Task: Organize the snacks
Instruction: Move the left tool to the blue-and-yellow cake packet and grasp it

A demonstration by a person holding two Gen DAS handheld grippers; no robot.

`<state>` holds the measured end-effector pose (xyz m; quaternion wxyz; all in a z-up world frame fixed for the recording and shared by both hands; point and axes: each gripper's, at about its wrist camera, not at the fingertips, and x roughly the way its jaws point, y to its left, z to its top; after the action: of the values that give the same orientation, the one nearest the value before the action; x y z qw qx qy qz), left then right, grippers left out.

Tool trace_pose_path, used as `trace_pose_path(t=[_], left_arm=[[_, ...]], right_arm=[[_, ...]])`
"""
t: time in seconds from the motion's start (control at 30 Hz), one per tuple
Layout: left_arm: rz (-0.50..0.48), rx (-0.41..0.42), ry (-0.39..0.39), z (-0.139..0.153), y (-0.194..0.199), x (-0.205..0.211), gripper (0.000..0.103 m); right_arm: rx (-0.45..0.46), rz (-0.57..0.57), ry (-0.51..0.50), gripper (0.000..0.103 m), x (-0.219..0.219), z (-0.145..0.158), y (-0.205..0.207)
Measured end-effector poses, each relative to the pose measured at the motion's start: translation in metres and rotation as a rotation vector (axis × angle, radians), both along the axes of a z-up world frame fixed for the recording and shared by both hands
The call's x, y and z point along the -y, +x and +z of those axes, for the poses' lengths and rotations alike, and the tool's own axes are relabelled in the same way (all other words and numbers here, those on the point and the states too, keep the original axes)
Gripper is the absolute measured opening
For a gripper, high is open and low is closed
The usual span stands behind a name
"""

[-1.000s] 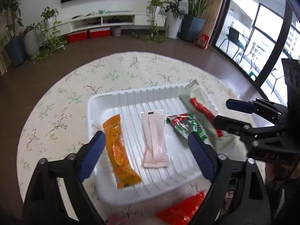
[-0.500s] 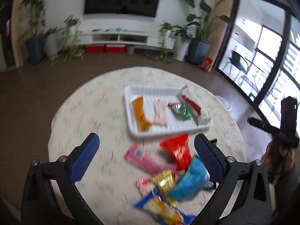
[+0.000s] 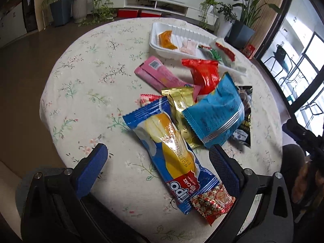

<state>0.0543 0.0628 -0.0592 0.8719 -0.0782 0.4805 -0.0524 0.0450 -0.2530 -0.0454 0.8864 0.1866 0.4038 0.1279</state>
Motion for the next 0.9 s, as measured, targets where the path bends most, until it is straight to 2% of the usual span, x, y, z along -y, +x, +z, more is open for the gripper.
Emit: trace_pose_path(t=[0.1,0.13,0.17,0.23,0.4,0.57,0.67,0.8,0.87,0.9], left_arm=[[-0.005,-0.019,-0.002,-0.009,0.007,0.008,0.094],[-0.007,-0.026,-0.010,-0.012,0.008,0.009,0.089],[-0.011,-0.035,-0.026,-0.014,0.009,0.009,0.077],[-0.018,-0.053,-0.041,-0.020,0.012,0.009,0.063],[-0.037,-0.059,-0.040,-0.023,0.018,0.008,0.060],[-0.096,-0.075,0.047,-0.023,0.024,0.013,0.060],[-0.104,-0.075,0.070,-0.023,0.025,0.014,0.059],[-0.134,-0.067,0.073,-0.022,0.026,0.010,0.044],[-0.145,-0.071,0.074,-0.022,0.026,0.004,0.033],[-0.147,-0.073,0.082,-0.022,0.025,0.002,0.033]], right_arm=[[0.001,0.011,-0.002,0.077,-0.003,-0.002,0.000],[0.000,0.015,-0.003,0.076,-0.003,-0.003,-0.001],[0.000,0.018,-0.003,0.076,-0.004,-0.004,-0.001],[-0.001,0.022,-0.004,0.076,-0.005,-0.006,-0.001],[-0.006,0.024,-0.006,0.076,-0.005,-0.009,-0.001],[-0.002,0.029,-0.045,0.076,-0.010,-0.009,-0.001],[0.007,0.037,-0.078,0.076,-0.016,-0.007,-0.002],[0.014,0.054,-0.108,0.076,-0.023,-0.007,-0.002],[0.008,0.056,-0.121,0.076,-0.025,-0.008,-0.002],[0.001,0.053,-0.130,0.076,-0.026,-0.009,-0.001]])
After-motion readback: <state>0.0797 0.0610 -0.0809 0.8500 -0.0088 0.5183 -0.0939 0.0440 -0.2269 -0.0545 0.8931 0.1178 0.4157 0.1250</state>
